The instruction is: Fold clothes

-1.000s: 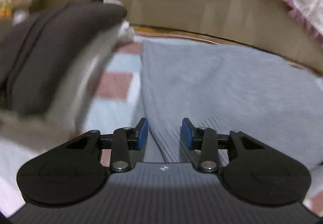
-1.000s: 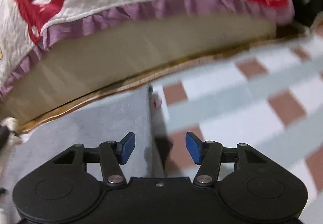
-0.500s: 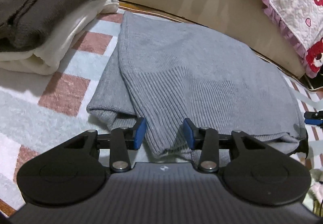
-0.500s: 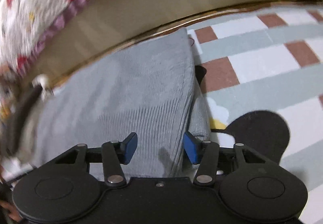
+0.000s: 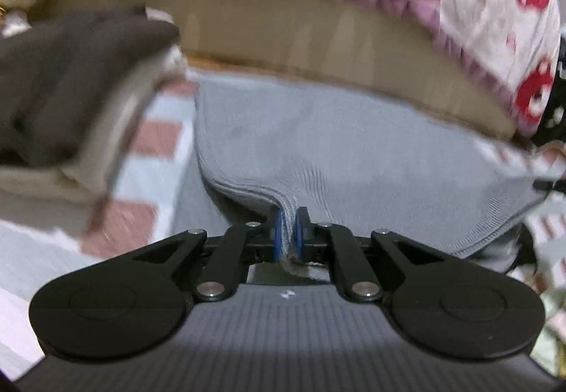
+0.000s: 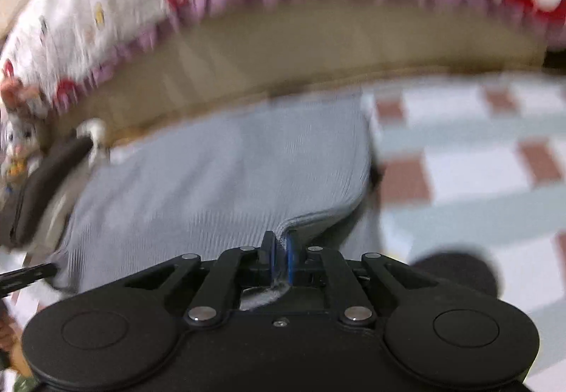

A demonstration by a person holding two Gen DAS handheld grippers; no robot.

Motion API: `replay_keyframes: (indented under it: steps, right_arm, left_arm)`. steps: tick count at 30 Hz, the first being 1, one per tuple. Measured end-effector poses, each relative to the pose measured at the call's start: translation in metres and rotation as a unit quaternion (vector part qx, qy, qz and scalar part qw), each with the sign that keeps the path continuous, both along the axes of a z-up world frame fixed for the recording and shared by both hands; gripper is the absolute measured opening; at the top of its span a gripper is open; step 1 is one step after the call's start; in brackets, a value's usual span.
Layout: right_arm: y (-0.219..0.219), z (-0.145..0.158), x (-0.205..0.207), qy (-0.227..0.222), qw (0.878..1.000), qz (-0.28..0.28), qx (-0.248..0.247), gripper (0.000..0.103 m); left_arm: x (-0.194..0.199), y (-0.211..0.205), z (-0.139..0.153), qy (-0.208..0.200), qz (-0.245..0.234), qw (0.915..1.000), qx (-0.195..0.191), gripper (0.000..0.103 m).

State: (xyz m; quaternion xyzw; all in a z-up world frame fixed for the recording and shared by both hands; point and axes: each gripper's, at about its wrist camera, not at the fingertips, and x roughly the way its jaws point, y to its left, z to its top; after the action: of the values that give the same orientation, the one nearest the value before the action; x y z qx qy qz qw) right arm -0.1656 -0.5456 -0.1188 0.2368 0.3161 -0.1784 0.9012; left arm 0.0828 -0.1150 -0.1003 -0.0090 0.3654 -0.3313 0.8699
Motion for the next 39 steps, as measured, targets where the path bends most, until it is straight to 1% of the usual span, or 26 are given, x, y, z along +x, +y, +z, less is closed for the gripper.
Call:
replay_keyframes:
  steps: [1,4,6,7,9,11,13,14,16,17,18,19,20,22,24,25,26,28,29,30,32,33,34,35,37,39]
  right_arm:
    - [-0.002,-0.001,0.0,0.01,1.0,-0.009,-0.005,0.007]
    - [-0.007,-0.026,0.013,0.092,0.995,-0.027,-0.013,0.007]
    - [-0.008,-0.038,0.022,0.138,0.99,-0.033,-0.026,0.006]
    - [-0.004,-0.038,0.026,0.145,0.988,-0.028,-0.045,0.006]
    - [0.005,-0.036,0.033,0.159,0.983,-0.019,-0.087,0.006]
    - [0.014,-0.033,0.032,0.178,0.976,-0.018,-0.127,0.005]
    - [0.015,-0.036,0.03,0.205,0.966,-0.029,-0.153,0.003]
    - [0.014,-0.037,0.031,0.208,0.966,-0.031,-0.152,0.01]
    - [0.012,-0.038,0.031,0.213,0.965,-0.035,-0.149,0.011]
    - [0.012,-0.034,0.029,0.204,0.966,-0.038,-0.152,0.012]
    - [0.015,-0.024,0.025,0.178,0.971,-0.04,-0.157,0.027]
    - [0.019,-0.014,0.019,0.148,0.977,-0.042,-0.151,0.035]
    - [0.023,-0.006,0.013,0.115,0.984,-0.04,-0.13,0.045]
    - [0.028,-0.002,0.006,0.072,0.996,-0.022,-0.052,0.045]
    - [0.033,-0.004,0.001,0.042,0.999,-0.009,0.032,0.045]
    - [0.035,-0.011,-0.001,0.034,0.996,-0.018,0.08,0.045]
    - [0.036,-0.021,-0.005,0.025,0.989,-0.034,0.139,0.046]
    - [0.037,-0.043,-0.01,0.01,0.966,-0.059,0.251,0.048]
    - [0.039,-0.056,-0.009,0.011,0.954,-0.058,0.294,0.048]
    - [0.042,-0.065,-0.007,0.019,0.946,-0.055,0.319,0.048]
    - [0.046,-0.072,-0.004,0.028,0.942,-0.048,0.332,0.049]
    - [0.047,-0.071,-0.004,0.022,0.941,-0.046,0.334,0.049]
    - [0.048,-0.07,-0.004,0.014,0.939,-0.046,0.34,0.05]
    - [0.047,-0.071,-0.004,0.005,0.935,-0.047,0.351,0.055]
    - [0.048,-0.073,-0.003,-0.006,0.927,-0.048,0.371,0.056]
    - [0.052,-0.08,0.0,0.012,0.921,-0.049,0.386,0.056]
  left_arm:
    - [0.002,0.002,-0.001,0.0,0.002,1.0,0.006,0.007]
    - [0.009,0.007,-0.005,0.002,0.008,0.9997,0.024,0.007]
    - [0.009,0.003,-0.017,0.019,0.007,0.9991,0.038,0.007]
    - [0.006,0.0,-0.022,0.022,0.008,0.9986,0.048,0.007]
    - [-0.003,-0.007,-0.03,0.008,0.01,0.9968,0.079,0.007]
    - [-0.011,-0.014,-0.036,-0.012,0.005,0.9939,0.11,0.007]
    - [-0.015,-0.022,-0.042,-0.008,0.002,0.9897,0.143,0.01]
    - [-0.02,-0.028,-0.04,-0.006,-0.006,0.987,0.161,0.015]
    - [-0.031,-0.039,-0.035,-0.008,-0.024,0.9809,0.193,0.025]
    - [-0.039,-0.043,-0.028,-0.016,-0.037,0.9802,0.194,0.037]
    - [-0.046,-0.045,-0.022,-0.016,-0.042,0.9817,0.185,0.046]
    - [-0.052,-0.045,-0.016,-0.01,-0.044,0.9839,0.173,0.046]
    - [-0.053,-0.044,-0.013,0.011,-0.04,0.9875,0.152,0.046]
    - [-0.052,-0.04,-0.01,0.069,-0.032,0.9916,0.105,0.046]
    - [-0.048,-0.038,-0.013,0.139,-0.028,0.9874,0.07,0.046]
    - [-0.046,-0.038,-0.015,0.173,-0.033,0.9823,0.064,0.046]
    - [-0.045,-0.04,-0.017,0.199,-0.037,0.9777,0.057,0.046]
    - [-0.045,-0.044,-0.017,0.217,-0.045,0.9746,0.033,0.046]
    - [-0.045,-0.046,-0.017,0.226,-0.05,0.9727,0.021,0.046]
    - [-0.045,-0.049,-0.017,0.234,-0.054,0.9706,0.009,0.046]
    - [-0.042,-0.054,-0.02,0.256,-0.055,0.965,-0.016,0.047]
    - [-0.039,-0.057,-0.026,0.272,-0.046,0.9609,-0.025,0.049]
    - [-0.036,-0.059,-0.032,0.288,-0.034,0.9565,-0.031,0.05]
    - [-0.033,-0.06,-0.039,0.302,-0.02,0.9523,-0.034,0.05]
    - [-0.026,-0.059,-0.054,0.327,0.02,0.9443,-0.03,0.05]
    - [-0.022,-0.058,-0.06,0.34,0.041,0.9388,-0.037,0.05]
